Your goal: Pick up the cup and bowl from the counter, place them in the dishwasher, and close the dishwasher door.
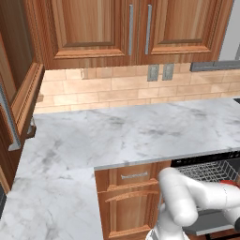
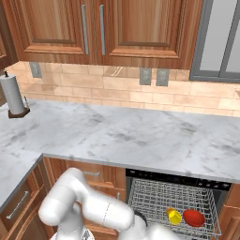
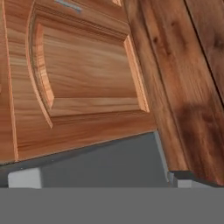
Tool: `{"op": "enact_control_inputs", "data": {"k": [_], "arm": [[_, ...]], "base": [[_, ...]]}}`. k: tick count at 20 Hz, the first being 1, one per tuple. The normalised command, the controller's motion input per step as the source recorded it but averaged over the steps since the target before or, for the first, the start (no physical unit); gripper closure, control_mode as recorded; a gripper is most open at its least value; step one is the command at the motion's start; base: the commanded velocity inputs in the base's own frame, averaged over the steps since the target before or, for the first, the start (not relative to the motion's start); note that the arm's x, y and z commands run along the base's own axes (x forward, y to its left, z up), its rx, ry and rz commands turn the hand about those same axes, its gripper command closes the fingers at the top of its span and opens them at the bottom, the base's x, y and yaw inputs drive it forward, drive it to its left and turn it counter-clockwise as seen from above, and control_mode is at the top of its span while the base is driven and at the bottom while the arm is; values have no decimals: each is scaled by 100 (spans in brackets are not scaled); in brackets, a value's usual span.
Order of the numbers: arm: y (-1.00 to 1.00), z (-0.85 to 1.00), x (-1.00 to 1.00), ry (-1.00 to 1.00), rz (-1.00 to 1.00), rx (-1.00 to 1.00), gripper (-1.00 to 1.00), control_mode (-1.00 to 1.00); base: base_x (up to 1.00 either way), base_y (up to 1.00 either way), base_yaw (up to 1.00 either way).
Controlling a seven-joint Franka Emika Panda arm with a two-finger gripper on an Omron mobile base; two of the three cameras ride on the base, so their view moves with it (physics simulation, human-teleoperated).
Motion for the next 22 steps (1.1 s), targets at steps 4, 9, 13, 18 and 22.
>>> {"op": "enact_control_inputs", "data": {"k": [4, 9, 13, 18, 22], "arm": [[0, 0, 14, -37, 3, 14, -100, -100], [7, 0, 33, -29, 0, 14, -100, -100], [11, 0, 49, -24, 0, 12, -100, -100], [16, 0, 61, -22, 0, 7, -100, -100], [17, 0, 58, -21, 0, 4, -100, -100]], "base": [[0, 0, 0], [0, 0, 0], [0, 0, 0], [0, 0, 0], [0, 0, 0]]}}
